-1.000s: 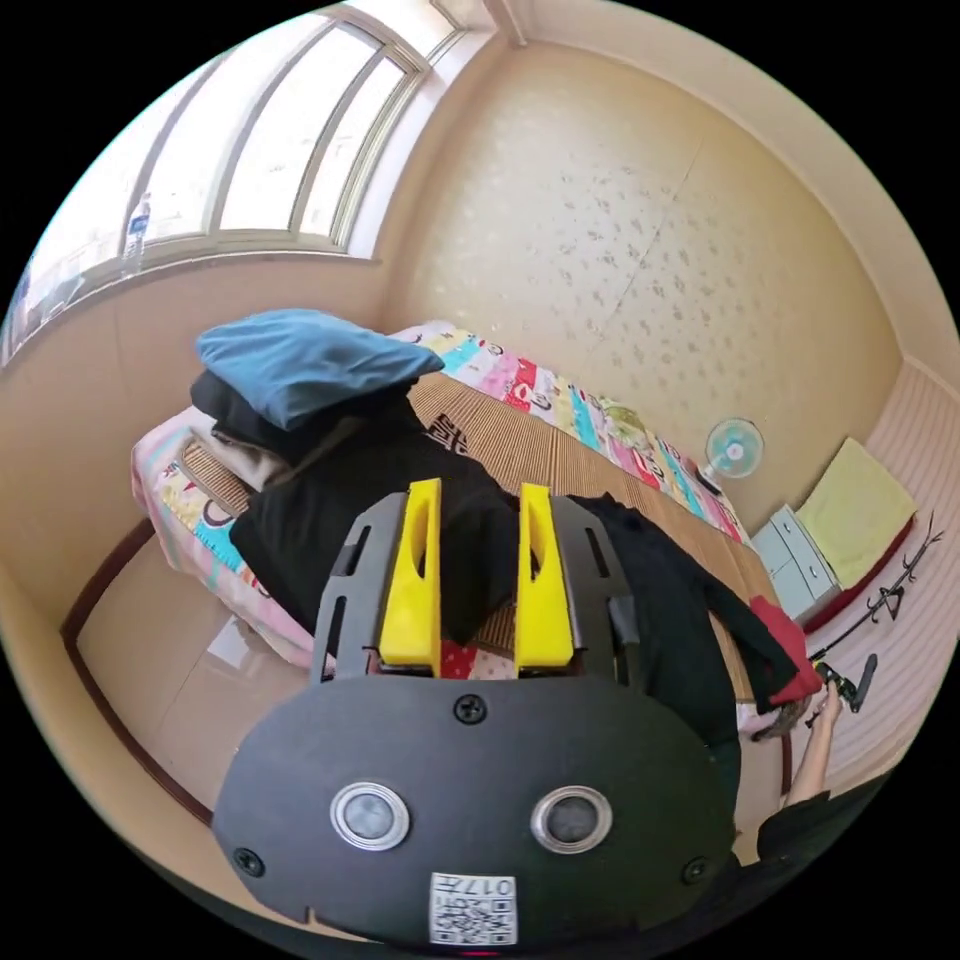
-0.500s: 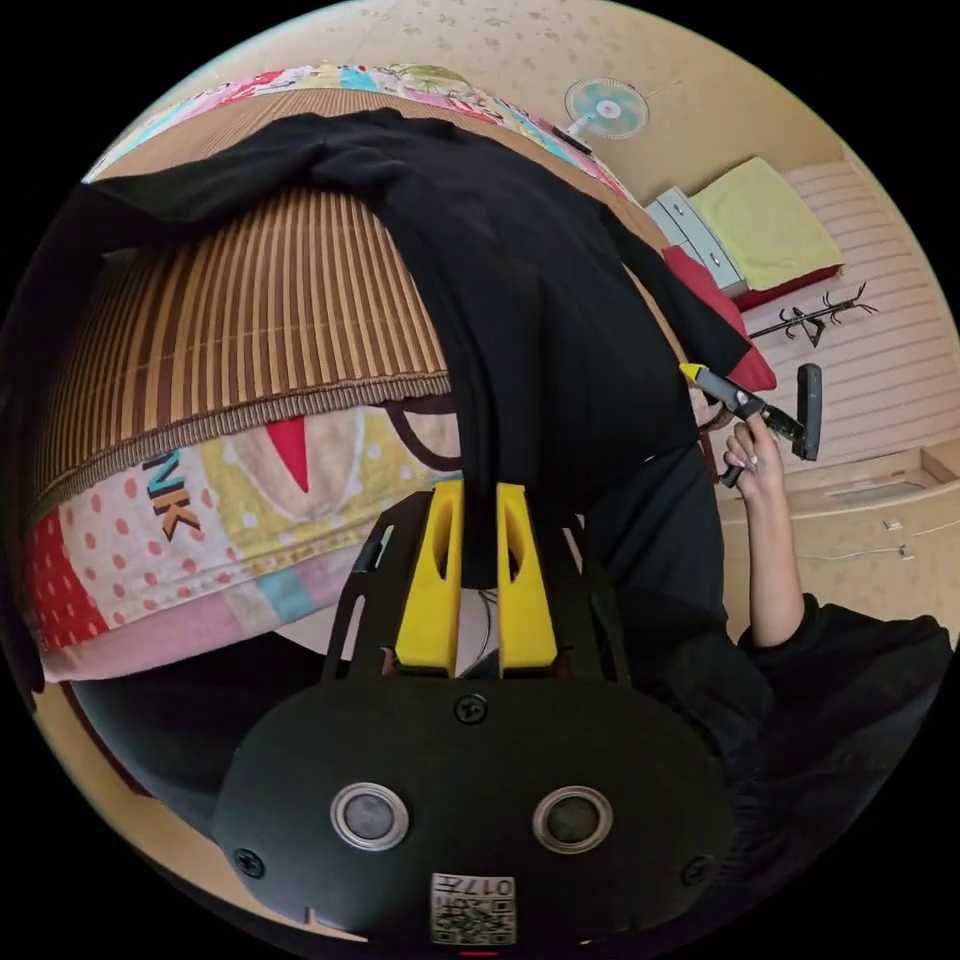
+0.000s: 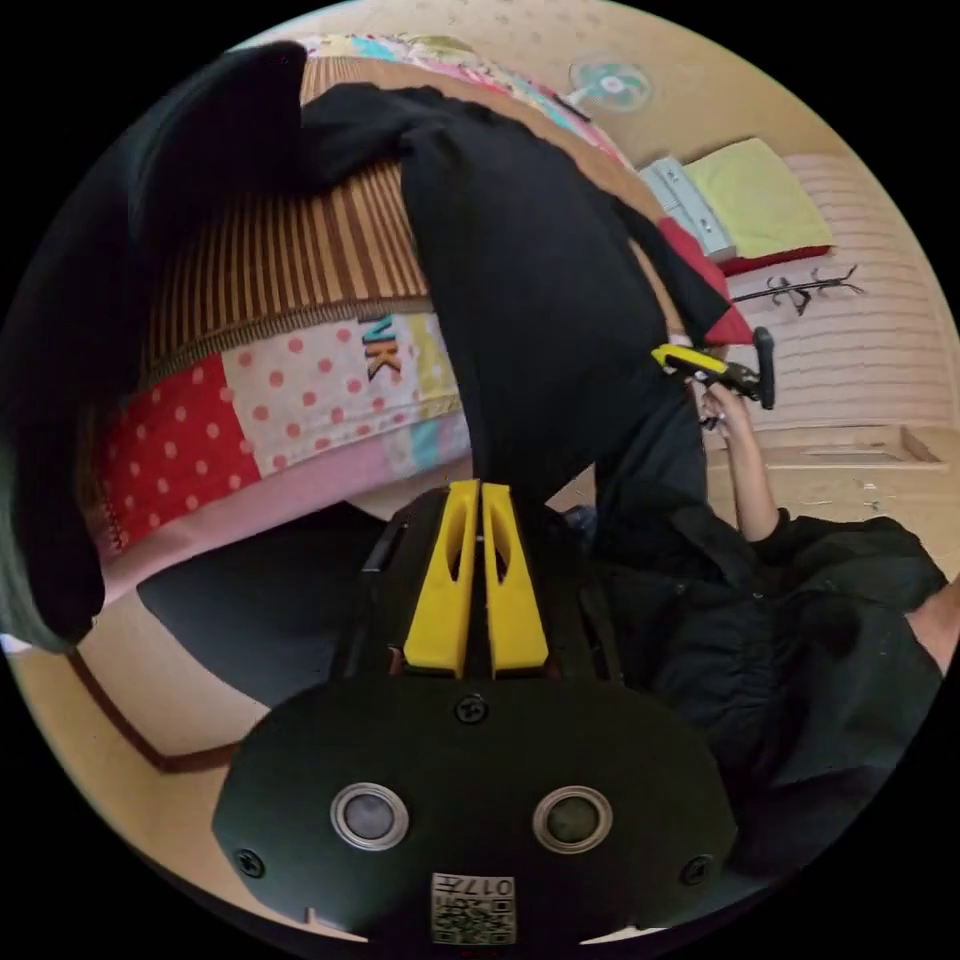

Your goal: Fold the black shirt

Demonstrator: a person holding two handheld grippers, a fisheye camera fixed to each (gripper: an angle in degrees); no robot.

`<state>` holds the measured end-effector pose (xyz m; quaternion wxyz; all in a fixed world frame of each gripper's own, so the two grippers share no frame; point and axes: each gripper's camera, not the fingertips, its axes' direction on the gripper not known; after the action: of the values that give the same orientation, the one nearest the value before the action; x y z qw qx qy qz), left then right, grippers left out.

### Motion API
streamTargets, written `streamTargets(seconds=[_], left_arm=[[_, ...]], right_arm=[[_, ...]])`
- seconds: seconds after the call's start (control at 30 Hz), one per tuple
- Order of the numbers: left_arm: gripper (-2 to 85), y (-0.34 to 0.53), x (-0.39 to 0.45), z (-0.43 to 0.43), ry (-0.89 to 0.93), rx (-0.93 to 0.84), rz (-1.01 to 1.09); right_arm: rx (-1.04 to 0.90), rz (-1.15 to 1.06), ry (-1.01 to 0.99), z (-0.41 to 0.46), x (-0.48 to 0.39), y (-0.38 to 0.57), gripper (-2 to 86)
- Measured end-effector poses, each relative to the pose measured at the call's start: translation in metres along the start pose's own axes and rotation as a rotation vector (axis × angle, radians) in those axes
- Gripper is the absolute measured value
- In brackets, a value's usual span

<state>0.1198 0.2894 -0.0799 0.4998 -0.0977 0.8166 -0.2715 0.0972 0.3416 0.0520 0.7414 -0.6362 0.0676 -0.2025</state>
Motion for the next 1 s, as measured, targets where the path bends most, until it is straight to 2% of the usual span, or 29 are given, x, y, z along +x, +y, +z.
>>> streamTargets(seconds=[0.07, 0.13, 0.2, 0.3, 0.4, 0.53, 0.57, 0.63, 0.67, 0.8, 1.0], left_arm=[[-0.7, 0.006, 0.013, 0.007, -0.105, -0.003, 0.0], [-0.6, 0.015, 0.018, -0.007, -0.02, 0.122, 0.014], [0.1, 0.028, 0.015, -0.041, 0.14, 0.339, 0.026], [4.1, 0.025, 0.024, -0.079, 0.11, 0.501, 0.067], [6.5, -0.009, 0.05, -0.099, 0.013, 0.53, 0.134], [4.7, -0.073, 0.066, -0.094, -0.023, 0.552, 0.149], [2.0, -0.1, 0.064, -0.078, -0.085, 0.496, 0.104], [0.2, -0.137, 0.058, -0.04, -0.201, 0.275, 0.021], [-0.2, -0.138, 0.062, -0.033, -0.218, 0.287, 0.049], [-0.8, -0.087, 0.061, -0.021, -0.213, 0.417, 0.031], [-0.9, -0.017, 0.053, -0.004, -0.139, 0.466, -0.055]], right_arm=[[-0.045, -0.012, 0.043, -0.001, -0.012, 0.006, 4.1], [-0.09, -0.01, 0.043, -0.004, -0.016, 0.009, 3.9], [-0.114, 0.026, -0.006, -0.018, -0.006, 0.012, 4.1], [-0.028, 0.116, -0.051, -0.057, 0.02, 0.01, 4.7], [0.175, 0.156, -0.113, -0.103, 0.037, -0.003, 6.1], [0.223, 0.136, -0.216, -0.103, 0.043, -0.052, 6.9], [0.251, 0.142, -0.228, -0.092, 0.043, -0.066, 6.8], [0.27, 0.167, -0.224, -0.062, 0.042, -0.078, 6.1], [0.197, 0.215, -0.235, -0.038, 0.043, -0.084, 5.4], [0.344, 0.21, -0.124, -0.043, 0.007, -0.038, 3.8], [0.287, 0.227, -0.15, -0.073, -0.018, 0.003, 2.8]])
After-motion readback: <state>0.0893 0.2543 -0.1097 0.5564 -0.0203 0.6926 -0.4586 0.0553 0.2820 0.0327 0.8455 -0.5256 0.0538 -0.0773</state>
